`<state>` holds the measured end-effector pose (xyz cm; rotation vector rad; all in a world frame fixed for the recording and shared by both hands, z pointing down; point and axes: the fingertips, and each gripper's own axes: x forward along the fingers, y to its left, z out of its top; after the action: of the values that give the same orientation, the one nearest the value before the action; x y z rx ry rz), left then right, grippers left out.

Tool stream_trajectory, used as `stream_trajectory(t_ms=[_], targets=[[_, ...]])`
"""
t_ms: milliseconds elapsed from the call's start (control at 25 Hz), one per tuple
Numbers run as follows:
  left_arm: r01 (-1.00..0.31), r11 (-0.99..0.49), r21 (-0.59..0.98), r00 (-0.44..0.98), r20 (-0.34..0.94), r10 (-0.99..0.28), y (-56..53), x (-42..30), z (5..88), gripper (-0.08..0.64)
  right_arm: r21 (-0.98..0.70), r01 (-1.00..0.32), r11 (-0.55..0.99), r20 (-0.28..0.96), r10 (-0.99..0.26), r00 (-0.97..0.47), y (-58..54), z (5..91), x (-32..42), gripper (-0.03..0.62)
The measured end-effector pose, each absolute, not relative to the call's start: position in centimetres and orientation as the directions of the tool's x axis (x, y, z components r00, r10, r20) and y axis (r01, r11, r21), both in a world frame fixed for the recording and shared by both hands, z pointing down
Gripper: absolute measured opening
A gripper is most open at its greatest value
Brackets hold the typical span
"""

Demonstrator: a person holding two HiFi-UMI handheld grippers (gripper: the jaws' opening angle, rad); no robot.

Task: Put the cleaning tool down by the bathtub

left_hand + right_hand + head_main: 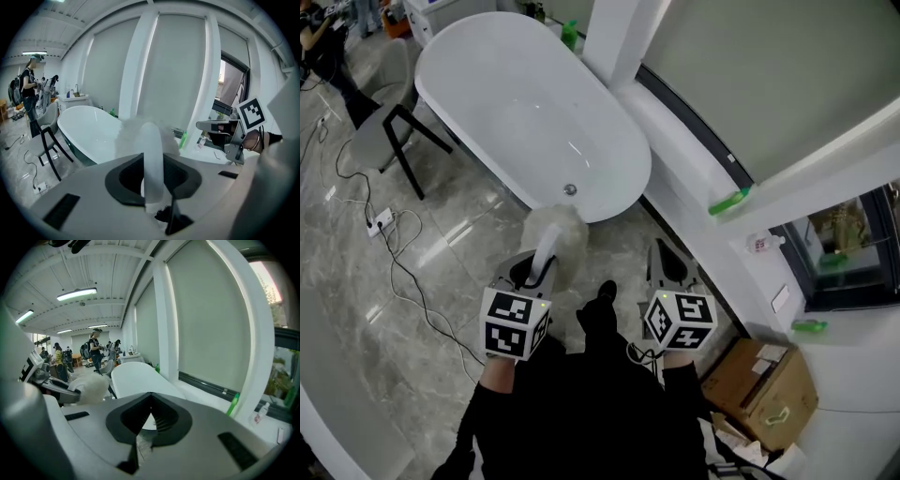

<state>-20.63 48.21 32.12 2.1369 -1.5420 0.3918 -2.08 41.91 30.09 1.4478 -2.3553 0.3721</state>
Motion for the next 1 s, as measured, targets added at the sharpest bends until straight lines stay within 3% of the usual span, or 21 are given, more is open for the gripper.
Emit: stream_trajectory(t_ms=[1000], targets=[[-0.909,-0.391,0.144,0.399,0.571,-0.717,26.5,-4.0,32.8,0.094,-0.105,-0.945,0.310,0.471,-0.821,-0.322,25.6,31.8,15.1,0.000]])
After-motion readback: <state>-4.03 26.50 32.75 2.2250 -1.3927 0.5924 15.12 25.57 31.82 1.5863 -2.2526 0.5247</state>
